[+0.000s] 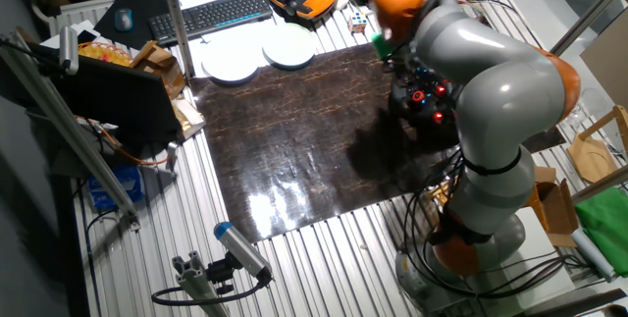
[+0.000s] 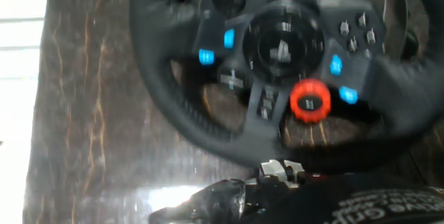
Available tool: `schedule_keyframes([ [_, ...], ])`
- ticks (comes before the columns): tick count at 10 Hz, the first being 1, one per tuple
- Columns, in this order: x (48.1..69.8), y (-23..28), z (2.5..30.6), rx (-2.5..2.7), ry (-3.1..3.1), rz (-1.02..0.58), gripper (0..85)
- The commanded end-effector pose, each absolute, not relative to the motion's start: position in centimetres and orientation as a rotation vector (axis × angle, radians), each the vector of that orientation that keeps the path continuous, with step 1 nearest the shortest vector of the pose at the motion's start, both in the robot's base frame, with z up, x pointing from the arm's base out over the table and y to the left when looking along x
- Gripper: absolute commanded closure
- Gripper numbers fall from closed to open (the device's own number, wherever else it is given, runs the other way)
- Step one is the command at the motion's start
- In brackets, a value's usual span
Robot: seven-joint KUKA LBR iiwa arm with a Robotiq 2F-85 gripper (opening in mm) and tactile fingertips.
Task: Rotate the steering wheel 90 degrees counterclockwise
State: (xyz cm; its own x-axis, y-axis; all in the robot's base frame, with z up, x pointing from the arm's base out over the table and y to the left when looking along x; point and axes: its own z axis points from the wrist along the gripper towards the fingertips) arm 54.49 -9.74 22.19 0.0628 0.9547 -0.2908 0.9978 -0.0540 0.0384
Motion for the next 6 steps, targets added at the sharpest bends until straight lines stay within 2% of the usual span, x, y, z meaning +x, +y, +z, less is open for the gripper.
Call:
schedule_keyframes([
  [1, 54.7, -10.8, 22.6, 2.138, 1.933, -0.275, 84.3],
  [6, 54.8, -12.6, 23.4, 2.232, 1.806, -0.231, 84.3],
])
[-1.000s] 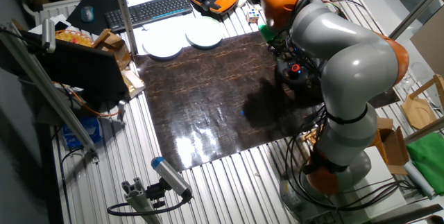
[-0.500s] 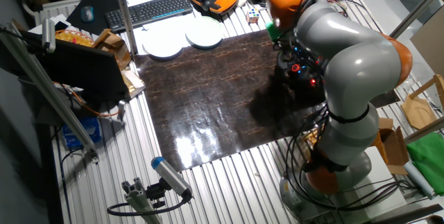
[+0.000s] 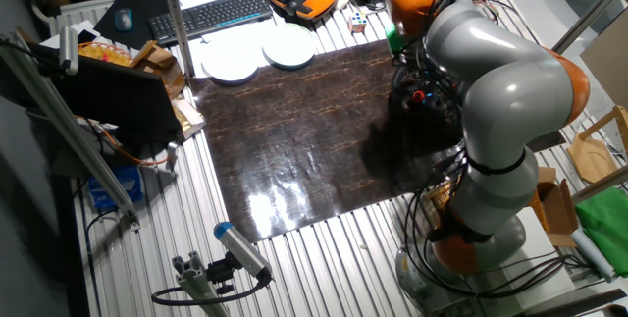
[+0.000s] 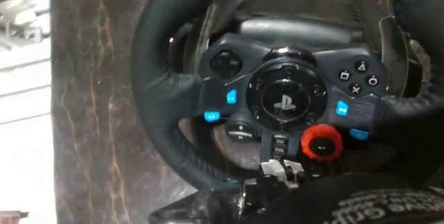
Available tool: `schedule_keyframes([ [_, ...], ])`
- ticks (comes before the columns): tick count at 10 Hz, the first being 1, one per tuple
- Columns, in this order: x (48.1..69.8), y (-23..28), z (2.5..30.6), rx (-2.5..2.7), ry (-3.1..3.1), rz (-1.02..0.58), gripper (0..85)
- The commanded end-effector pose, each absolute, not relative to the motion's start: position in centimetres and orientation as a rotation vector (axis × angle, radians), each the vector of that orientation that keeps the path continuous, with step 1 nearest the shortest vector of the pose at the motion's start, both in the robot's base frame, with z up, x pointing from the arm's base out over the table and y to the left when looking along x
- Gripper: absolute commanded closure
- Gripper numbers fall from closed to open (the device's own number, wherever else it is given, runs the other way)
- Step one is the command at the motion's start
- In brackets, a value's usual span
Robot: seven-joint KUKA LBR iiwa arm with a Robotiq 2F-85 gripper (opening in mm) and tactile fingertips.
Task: Rotate the steering wheel 90 degrees counterclockwise
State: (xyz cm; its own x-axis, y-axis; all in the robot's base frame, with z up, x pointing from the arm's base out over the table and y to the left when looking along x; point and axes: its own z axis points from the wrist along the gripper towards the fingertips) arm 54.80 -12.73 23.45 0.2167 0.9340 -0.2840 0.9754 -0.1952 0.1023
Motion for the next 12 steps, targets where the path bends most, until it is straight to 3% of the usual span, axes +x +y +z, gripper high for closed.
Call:
schedule_keyframes([
  [1, 54.8, -12.9, 23.5, 2.275, 1.750, -0.238, 84.3],
  [3, 54.3, -13.6, 23.5, 2.251, 1.796, -0.195, 84.3],
  [6, 54.2, -14.0, 23.3, 2.248, 1.784, -0.265, 77.7],
  [7, 54.1, -14.2, 23.5, 2.291, 1.747, -0.283, 84.3],
  [12, 54.0, -14.6, 24.1, 2.480, 1.259, -0.318, 84.3],
])
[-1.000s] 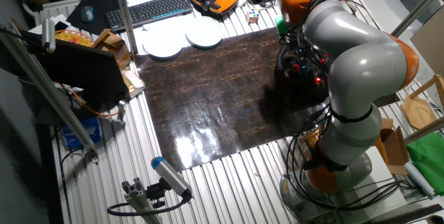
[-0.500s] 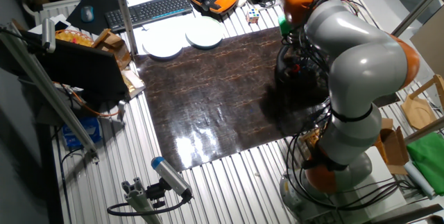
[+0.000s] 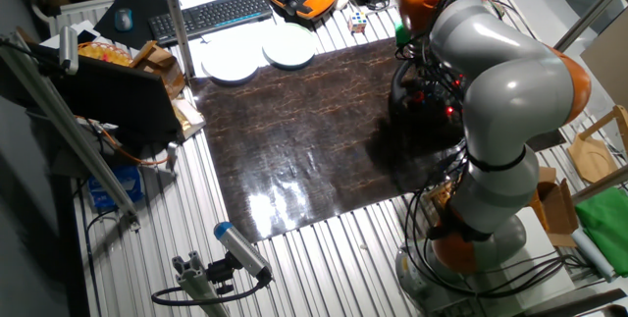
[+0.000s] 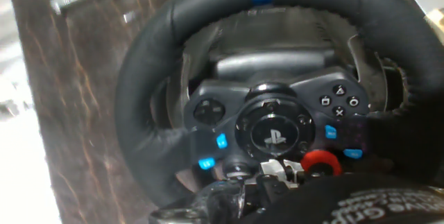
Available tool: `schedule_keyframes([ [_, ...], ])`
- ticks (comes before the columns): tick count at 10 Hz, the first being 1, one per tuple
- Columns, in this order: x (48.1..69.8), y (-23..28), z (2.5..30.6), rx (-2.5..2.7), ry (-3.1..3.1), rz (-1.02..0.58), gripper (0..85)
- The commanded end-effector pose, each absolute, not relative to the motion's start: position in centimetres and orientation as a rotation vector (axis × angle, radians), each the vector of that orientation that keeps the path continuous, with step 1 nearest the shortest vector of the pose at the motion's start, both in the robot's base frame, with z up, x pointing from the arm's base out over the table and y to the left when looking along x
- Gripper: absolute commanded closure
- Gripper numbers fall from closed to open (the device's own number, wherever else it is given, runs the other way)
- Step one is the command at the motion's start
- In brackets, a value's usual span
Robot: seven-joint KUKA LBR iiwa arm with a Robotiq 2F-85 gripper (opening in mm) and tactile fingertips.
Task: Rotate the steering wheel 90 degrees counterclockwise
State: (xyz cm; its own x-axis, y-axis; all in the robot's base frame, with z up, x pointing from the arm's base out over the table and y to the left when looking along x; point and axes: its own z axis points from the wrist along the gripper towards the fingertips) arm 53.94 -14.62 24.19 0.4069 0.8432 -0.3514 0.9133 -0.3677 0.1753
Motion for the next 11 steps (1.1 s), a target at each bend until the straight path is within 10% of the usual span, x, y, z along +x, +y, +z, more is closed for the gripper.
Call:
schedule_keyframes([
  [1, 53.84, -14.67, 24.31, 2.490, 1.211, -0.340, 84.3],
  [11, 53.65, -15.22, 24.44, 2.542, 1.020, -0.320, 84.3],
])
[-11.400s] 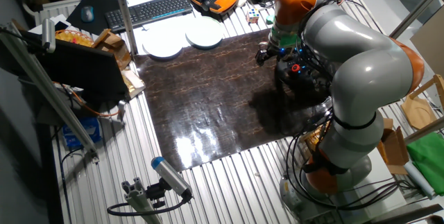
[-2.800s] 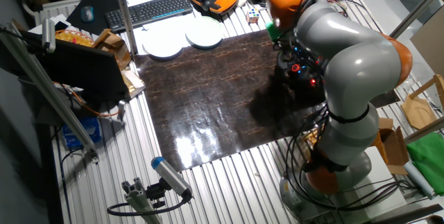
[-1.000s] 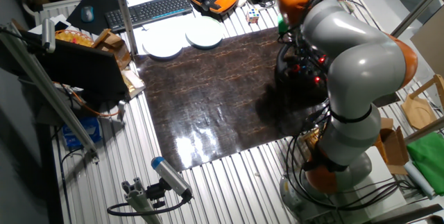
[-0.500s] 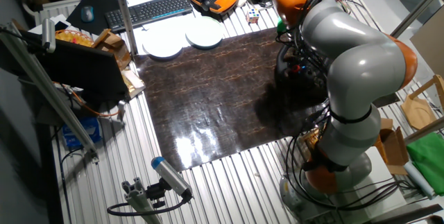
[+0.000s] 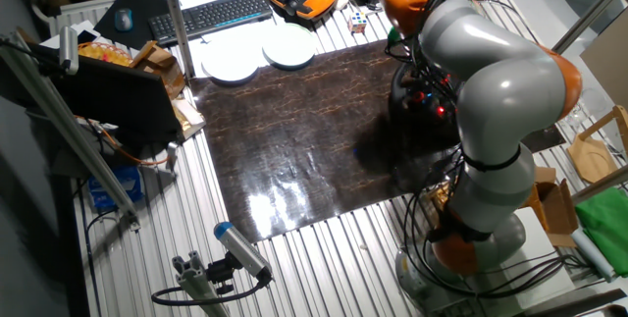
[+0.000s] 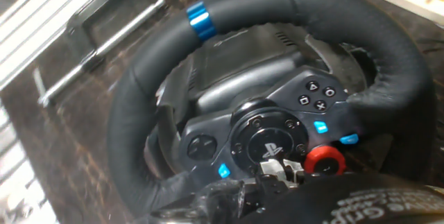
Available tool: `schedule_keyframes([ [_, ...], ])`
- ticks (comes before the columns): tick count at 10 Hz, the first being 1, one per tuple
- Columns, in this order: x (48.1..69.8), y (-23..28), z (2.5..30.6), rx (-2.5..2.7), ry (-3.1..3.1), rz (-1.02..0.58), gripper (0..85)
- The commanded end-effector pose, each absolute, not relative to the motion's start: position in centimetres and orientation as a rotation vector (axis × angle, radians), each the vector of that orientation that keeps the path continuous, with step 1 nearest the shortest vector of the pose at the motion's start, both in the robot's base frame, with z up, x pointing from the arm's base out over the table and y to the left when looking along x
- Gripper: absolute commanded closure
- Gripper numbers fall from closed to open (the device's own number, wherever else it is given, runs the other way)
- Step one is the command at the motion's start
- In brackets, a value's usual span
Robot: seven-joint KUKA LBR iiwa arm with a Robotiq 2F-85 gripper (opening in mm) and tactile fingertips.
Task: Rotate the steering wheel 90 degrees counterclockwise
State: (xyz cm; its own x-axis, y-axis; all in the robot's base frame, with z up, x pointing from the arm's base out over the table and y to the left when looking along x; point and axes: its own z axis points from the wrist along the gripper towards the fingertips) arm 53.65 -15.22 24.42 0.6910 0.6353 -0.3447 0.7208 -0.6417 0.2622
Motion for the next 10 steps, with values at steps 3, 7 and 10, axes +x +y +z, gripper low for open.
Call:
schedule_keyframes([
  [3, 53.6, -15.0, 24.5, 2.530, 1.063, -0.319, 84.3],
  [7, 53.7, -11.4, 25.2, 2.529, 1.057, -0.324, 84.3],
  [10, 53.4, -8.1, 25.0, 2.537, 1.022, -0.309, 84.3],
])
